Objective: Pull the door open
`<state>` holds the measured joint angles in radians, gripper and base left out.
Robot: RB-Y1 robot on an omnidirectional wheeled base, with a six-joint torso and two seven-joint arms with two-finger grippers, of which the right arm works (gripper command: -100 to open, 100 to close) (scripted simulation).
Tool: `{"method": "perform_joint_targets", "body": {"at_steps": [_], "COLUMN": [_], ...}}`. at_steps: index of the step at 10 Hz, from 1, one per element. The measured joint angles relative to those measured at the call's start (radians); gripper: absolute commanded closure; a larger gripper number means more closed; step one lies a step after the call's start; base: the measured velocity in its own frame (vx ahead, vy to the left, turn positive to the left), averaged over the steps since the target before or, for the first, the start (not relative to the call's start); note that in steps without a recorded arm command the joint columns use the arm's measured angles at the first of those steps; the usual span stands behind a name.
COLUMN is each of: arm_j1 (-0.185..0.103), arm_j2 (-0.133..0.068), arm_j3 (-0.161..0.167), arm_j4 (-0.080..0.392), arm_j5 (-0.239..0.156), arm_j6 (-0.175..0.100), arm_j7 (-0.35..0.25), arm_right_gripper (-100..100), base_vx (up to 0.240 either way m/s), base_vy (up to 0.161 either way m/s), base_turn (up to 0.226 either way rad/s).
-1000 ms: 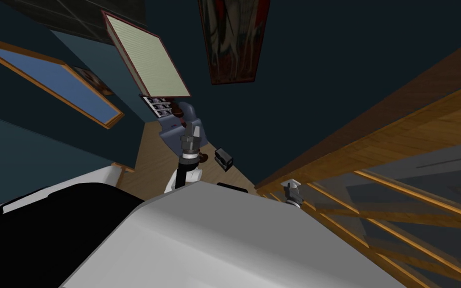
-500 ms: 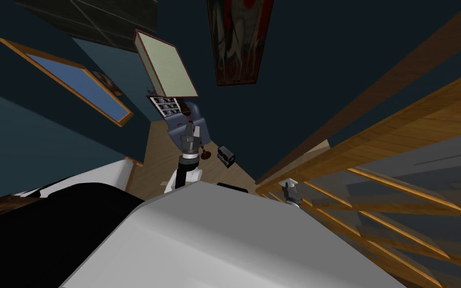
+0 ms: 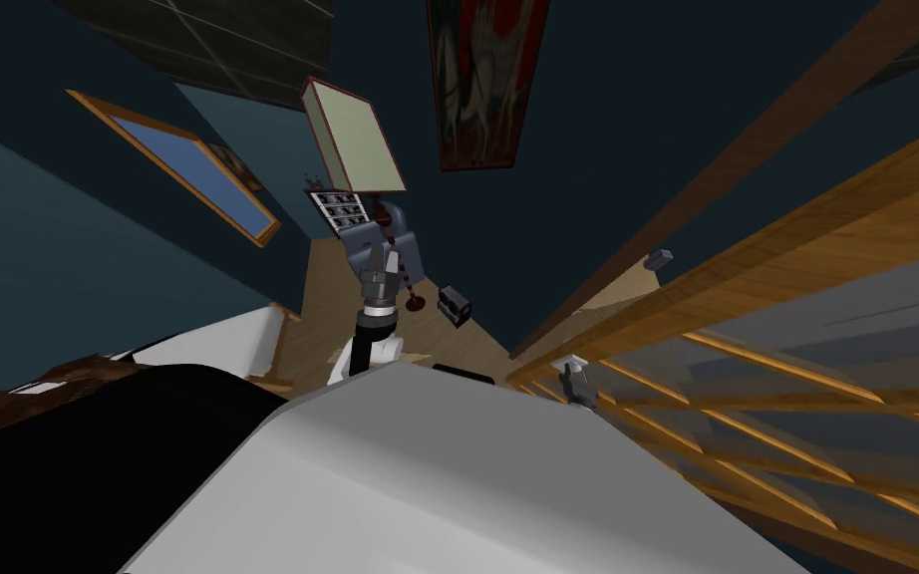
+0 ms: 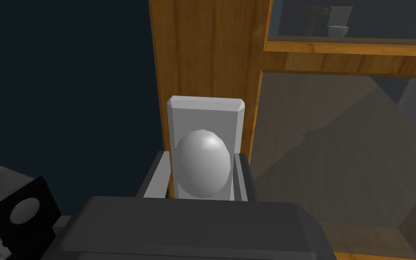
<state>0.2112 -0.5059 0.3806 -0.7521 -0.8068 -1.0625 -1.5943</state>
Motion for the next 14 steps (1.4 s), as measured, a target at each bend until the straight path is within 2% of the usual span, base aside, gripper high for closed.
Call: {"method": "perform_joint_targets", "body": {"at_steps": [2, 4, 6, 10, 12, 14], "arm_j1": [0.012, 0.019, 0.022, 0.05, 0.054, 0.05], "arm_j2": [-0.014, -0.015, -0.027, -0.055, -0.058, -0.063], "arm_j3": [0.032, 0.049, 0.076, 0.137, 0.148, 0.164], "arm_j4": [-0.007, -0.009, -0.007, -0.036, -0.032, -0.021], "arm_j5": [0.018, 0.028, 0.046, 0.083, 0.092, 0.104], "arm_j6": [-0.015, -0.025, -0.05, -0.089, -0.096, -0.115], "arm_j7": [-0.019, -0.027, -0.042, -0.063, -0.069, -0.082], "arm_right_gripper": [100, 100, 100, 100, 100, 100], "base_vx": [-0.216, -0.137, -0.232, -0.21, -0.205, -0.194], "base_vy": [-0.019, -0.017, -0.051, -0.037, -0.035, -0.069], "base_turn": [0.045, 0.033, 0.058, 0.04, 0.102, 0.082]}}
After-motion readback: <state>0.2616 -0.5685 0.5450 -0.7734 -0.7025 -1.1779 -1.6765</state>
